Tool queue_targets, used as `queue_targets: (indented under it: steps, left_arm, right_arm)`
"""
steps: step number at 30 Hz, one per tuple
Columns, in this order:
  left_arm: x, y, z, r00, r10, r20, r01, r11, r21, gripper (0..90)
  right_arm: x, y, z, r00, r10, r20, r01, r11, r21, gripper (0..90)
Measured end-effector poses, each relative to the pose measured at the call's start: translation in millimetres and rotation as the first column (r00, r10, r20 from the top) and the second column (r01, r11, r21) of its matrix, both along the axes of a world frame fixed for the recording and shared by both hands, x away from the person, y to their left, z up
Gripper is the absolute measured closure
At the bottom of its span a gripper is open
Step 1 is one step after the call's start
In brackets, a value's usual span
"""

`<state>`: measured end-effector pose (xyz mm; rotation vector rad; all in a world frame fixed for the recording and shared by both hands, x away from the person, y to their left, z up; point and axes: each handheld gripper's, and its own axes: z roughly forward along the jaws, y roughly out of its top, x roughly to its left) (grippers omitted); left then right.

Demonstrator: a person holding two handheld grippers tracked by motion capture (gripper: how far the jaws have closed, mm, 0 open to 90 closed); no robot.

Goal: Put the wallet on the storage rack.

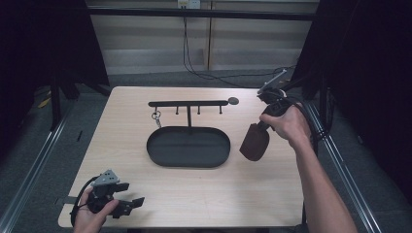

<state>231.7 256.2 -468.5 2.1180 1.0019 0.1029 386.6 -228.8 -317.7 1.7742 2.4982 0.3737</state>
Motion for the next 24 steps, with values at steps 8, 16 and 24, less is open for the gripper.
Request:
queue_targets:
  steps: [8,16,24]
  left_arm:
    - [0.1,0.3,-0.2,1.0000,-0.003,0.001,0.003,1.0000,0.008,17.2]
    - [-2.0,0.1,1.6,0.9999,-0.004,0.013,0.003,0.9999,0.012,17.2]
    - [-1.2,-0.2,1.6,0.9999,-0.010,0.009,0.010,0.9999,0.004,17.5]
  right_arm:
    - [3.0,13.0,3.8,0.9991,0.018,0.038,-0.020,0.998,0.058,80.9]
    - [5.8,30.0,-2.8,0.9984,0.037,0.042,-0.042,0.993,0.110,80.9]
    - [8.6,41.4,-12.4,0.9948,0.039,0.094,-0.053,0.985,0.161,80.8]
